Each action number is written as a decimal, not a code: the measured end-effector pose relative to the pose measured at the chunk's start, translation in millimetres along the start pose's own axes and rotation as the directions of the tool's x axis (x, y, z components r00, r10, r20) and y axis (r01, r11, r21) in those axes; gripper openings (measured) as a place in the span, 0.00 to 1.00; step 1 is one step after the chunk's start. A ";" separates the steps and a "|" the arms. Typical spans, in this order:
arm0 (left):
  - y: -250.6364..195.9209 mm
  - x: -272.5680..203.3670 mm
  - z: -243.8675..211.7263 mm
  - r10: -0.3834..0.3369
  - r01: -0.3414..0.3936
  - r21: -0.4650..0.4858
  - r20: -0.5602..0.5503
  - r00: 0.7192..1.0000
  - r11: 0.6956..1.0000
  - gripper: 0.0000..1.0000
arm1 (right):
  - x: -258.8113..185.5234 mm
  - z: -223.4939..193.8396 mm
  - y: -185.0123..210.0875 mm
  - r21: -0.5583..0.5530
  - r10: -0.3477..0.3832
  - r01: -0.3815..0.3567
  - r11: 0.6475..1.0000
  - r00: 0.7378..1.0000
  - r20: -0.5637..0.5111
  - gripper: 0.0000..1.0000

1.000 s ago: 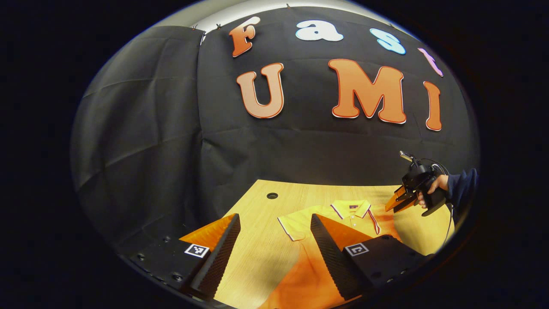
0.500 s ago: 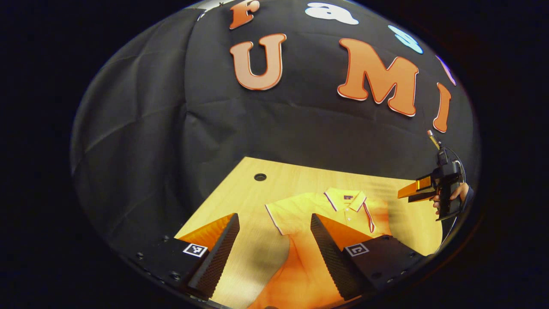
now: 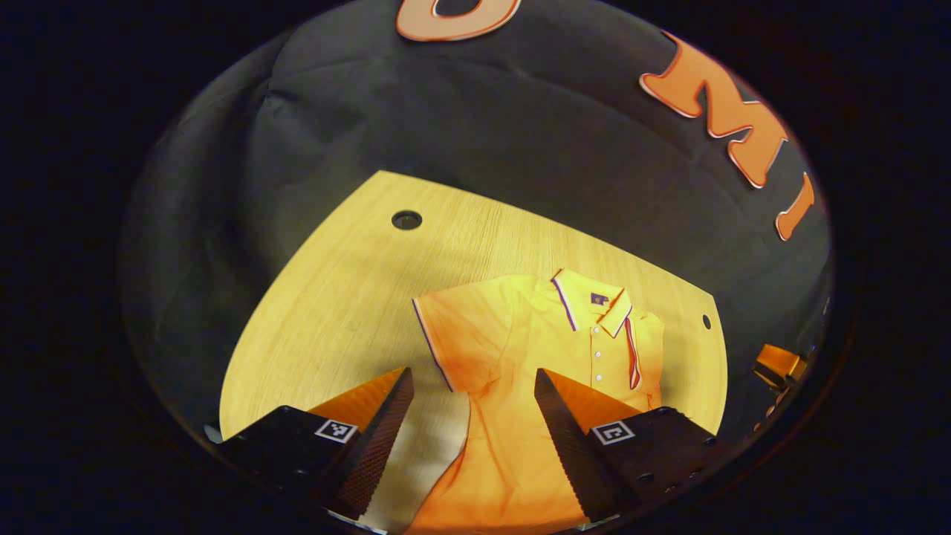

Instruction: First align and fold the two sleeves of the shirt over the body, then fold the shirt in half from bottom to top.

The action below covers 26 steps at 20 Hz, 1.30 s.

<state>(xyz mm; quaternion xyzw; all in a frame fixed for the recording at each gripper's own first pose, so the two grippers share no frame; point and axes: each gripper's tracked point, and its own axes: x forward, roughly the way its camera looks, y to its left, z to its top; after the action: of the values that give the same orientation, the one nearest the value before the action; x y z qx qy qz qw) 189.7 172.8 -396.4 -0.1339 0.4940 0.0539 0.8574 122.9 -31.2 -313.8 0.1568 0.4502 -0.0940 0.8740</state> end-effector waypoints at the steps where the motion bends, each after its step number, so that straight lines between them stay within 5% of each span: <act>1: 5.6 11.9 2.3 0.006 -0.006 0.000 -0.034 0.999 1.000 0.98 | -6.8 -0.8 -1.1 -0.001 -0.005 0.005 1.000 1.000 0.015 0.97; 5: 13.3 63.3 12.9 0.045 -0.040 0.037 -0.137 0.989 0.999 0.98 | -40.8 -13.8 -10.3 -0.036 -0.070 0.072 0.997 0.995 0.069 0.96; 12: 42.0 137.8 4.3 0.158 -0.125 0.118 -0.328 0.931 0.985 0.98 | -80.9 -50.1 -23.0 0.023 -0.148 0.147 0.989 0.984 0.100 0.97; 17: 46.6 155.9 2.8 0.224 -0.161 0.198 -0.358 0.907 0.967 0.95 | -86.7 -72.9 -25.7 0.049 -0.170 0.167 0.985 0.983 0.073 0.97; 19: 38.5 155.7 3.1 0.219 -0.137 0.237 -0.366 0.905 0.962 0.88 | -84.7 -76.8 -24.3 0.062 -0.164 0.160 0.985 0.985 0.061 0.97; 22: 27.6 159.6 2.7 0.202 -0.083 0.306 -0.380 0.903 0.948 0.63 | -77.9 -76.1 -21.2 0.054 -0.137 0.134 0.990 0.989 0.051 0.97; 24: 21.1 159.5 2.6 0.194 -0.064 0.328 -0.380 0.904 0.943 0.22 | -76.5 -74.3 -23.2 0.034 -0.111 0.109 0.993 0.993 0.045 0.97; 25: 21.0 159.6 2.9 0.192 -0.068 0.322 -0.371 0.909 0.944 0.11 | -77.0 -72.9 -26.2 0.032 -0.110 0.109 0.994 0.993 0.045 0.97; 26: 21.6 158.5 1.4 0.194 -0.079 0.302 -0.373 0.907 0.950 0.10 | -79.2 -71.3 -29.9 0.029 -0.108 0.107 0.994 0.993 0.048 0.97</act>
<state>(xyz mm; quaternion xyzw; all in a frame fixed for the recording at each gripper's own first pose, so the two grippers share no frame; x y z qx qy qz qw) 266.3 187.6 -536.1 0.0157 0.6688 0.0157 0.7431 14.1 -31.6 -293.7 0.1415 0.4350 -0.1506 0.8764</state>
